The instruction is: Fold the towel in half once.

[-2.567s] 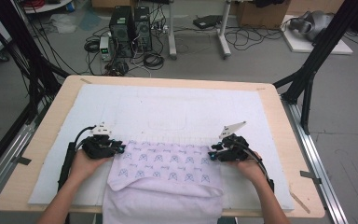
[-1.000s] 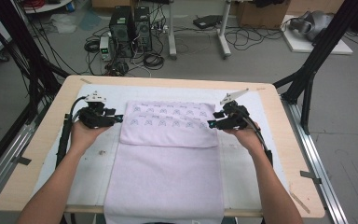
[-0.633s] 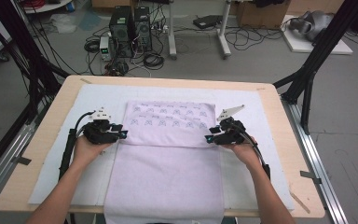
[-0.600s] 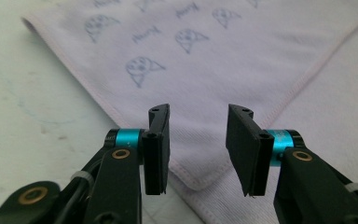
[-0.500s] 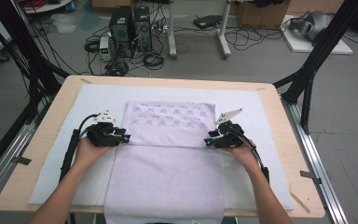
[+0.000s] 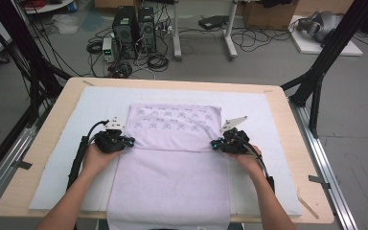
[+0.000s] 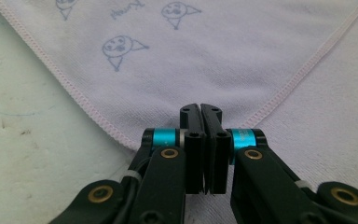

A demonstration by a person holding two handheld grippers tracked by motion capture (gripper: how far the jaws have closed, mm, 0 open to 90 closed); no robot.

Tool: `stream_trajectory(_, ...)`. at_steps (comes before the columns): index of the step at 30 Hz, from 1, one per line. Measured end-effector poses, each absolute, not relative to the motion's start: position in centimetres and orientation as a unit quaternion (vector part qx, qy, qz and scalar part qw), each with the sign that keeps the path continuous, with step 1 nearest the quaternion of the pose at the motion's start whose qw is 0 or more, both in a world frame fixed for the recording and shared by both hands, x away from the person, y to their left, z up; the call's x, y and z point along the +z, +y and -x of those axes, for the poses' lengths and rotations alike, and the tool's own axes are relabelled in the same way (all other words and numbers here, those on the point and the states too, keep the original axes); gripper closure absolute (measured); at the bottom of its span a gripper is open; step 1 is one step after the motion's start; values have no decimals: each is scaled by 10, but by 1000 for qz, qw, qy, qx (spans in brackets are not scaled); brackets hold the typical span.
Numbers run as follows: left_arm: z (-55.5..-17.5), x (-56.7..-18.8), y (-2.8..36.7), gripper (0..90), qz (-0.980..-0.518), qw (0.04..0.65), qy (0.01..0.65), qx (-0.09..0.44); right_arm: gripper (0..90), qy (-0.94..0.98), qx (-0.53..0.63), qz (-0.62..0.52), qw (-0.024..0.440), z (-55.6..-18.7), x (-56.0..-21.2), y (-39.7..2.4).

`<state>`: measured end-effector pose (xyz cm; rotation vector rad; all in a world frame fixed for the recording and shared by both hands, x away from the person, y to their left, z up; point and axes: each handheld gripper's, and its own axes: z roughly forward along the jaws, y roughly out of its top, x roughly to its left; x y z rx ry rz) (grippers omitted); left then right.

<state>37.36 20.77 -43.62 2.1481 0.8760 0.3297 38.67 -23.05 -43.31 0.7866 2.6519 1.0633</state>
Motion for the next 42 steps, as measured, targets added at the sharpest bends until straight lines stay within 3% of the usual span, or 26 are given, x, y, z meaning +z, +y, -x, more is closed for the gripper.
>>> stream_trajectory(12,-353,-400,224,879,-812,454,339,139,872,869,419,-246,99,-373,-386,-244)
stream_trajectory(17,-338,-386,225,879,-816,455,326,143,872,872,421,-234,93,-363,-369,-244)
stream_trajectory(25,-274,-390,222,876,-832,443,289,166,871,881,421,-204,75,-312,-372,-248)
stream_trajectory(33,-212,-394,227,878,-836,453,276,141,872,895,416,-155,49,-253,-372,-253)
stream_trajectory(36,-193,-398,227,875,-839,457,267,125,841,899,421,-123,18,-235,-371,-257)
stream_trajectory(38,-190,-401,228,786,-842,451,268,126,733,898,421,-125,21,-231,-373,-258)
stream_trajectory(42,-214,-404,233,615,-835,446,287,143,647,892,420,-164,41,-252,-381,-264)
